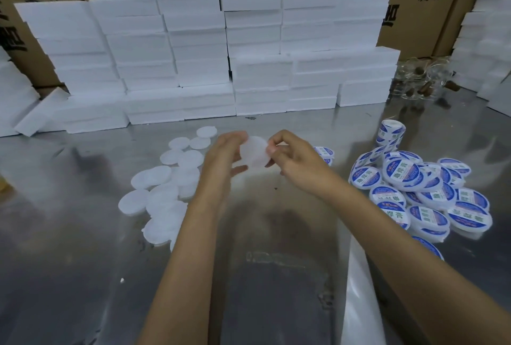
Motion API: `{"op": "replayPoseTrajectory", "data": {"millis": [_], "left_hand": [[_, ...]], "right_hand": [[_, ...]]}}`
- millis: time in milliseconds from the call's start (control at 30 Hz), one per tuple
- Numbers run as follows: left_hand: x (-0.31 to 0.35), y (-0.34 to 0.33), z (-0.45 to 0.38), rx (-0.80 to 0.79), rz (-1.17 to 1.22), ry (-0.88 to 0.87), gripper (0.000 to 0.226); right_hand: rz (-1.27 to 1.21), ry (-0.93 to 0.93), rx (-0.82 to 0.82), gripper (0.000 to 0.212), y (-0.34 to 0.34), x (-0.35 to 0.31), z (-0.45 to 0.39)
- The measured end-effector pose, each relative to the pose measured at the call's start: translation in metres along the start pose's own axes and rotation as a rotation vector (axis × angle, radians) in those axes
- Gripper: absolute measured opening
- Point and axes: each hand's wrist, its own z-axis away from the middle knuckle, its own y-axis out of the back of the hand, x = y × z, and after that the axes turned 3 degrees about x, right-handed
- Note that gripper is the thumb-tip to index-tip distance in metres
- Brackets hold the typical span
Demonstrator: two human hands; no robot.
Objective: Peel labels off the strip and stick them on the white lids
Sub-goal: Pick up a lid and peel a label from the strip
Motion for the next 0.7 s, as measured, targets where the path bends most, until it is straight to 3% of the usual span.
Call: {"op": "replayPoseTrajectory", "data": {"millis": [67,200,333,433,567,700], "left_hand": [[-0.006,-0.015,0.007,-0.104,-0.010,0.004,0.034],[-0.014,-0.032,0.017,-0.116,0.074,-0.034,0.015],[-0.020,-0.040,0.021,-0.147,0.062,-0.054,0.024],[-0.028,-0.050,0.027,-0.146,0.000,-0.022,0.025],[-0.040,-0.070,0.035,-0.141,-0.090,0.023,0.018],[-0.048,-0.087,0.042,-0.219,-0.050,0.056,0.025]], "right_hand": [[-0.053,-0.024,0.004,0.013,0.011,0.003,0.003],[-0.080,-0.031,0.073,0.012,0.027,0.016,0.010],[0.023,0.076,0.446,0.009,0.055,0.034,0.018],[0.187,0.023,0.682,0.005,0.078,0.054,0.034],[0.363,-0.106,0.575,0.011,0.087,0.076,0.048],[0.395,-0.059,0.412,0.014,0.077,0.074,0.056]]}}
